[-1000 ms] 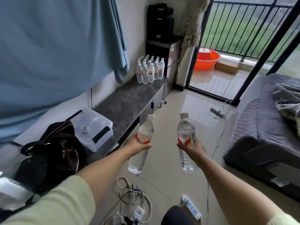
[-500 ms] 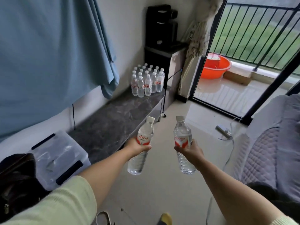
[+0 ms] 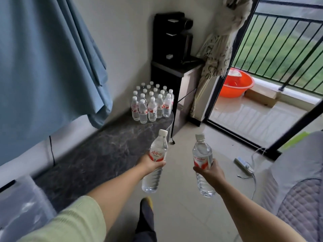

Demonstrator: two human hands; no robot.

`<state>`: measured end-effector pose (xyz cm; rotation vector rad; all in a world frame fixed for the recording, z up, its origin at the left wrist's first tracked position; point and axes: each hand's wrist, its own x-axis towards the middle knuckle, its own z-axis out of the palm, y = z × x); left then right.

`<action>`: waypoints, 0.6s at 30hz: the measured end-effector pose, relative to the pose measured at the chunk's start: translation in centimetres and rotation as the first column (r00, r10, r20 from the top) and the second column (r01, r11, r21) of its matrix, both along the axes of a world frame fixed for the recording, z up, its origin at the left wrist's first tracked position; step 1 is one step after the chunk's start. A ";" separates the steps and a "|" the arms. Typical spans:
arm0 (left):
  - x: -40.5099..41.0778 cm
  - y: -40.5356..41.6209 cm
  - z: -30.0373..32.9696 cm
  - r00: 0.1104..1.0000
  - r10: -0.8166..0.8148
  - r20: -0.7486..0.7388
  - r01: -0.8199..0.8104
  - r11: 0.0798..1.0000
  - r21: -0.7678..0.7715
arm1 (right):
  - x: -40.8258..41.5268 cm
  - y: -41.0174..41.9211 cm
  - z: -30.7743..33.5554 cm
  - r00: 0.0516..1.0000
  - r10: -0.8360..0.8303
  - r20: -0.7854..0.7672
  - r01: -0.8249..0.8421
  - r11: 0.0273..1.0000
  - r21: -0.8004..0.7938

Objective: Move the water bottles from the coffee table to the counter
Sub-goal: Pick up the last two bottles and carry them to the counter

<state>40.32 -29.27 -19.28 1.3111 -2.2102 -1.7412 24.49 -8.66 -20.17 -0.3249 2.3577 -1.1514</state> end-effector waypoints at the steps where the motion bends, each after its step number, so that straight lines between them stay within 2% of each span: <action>1: -1.5 -1.3 -0.6 1.000 0.002 0.008 -0.002 1.000 0.007 | -1.4 -1.4 -0.5 1.000 0.003 0.006 -0.003 1.000 0.002; 9: -12.5 -13.8 -4.2 0.995 -0.043 0.088 0.037 0.997 0.062 | -11.9 -14.9 -2.8 0.997 0.048 0.060 -0.051 0.997 0.059; 13: -17.8 -20.6 -5.4 0.993 -0.033 0.116 0.023 0.996 0.089 | -16.8 -22.4 -3.9 0.994 0.006 0.112 -0.011 0.999 0.049; 18: -21.2 -23.6 -7.3 0.985 0.101 0.143 -0.123 0.980 0.157 | -19.5 -27.9 -6.2 0.984 -0.008 0.177 0.002 0.999 0.032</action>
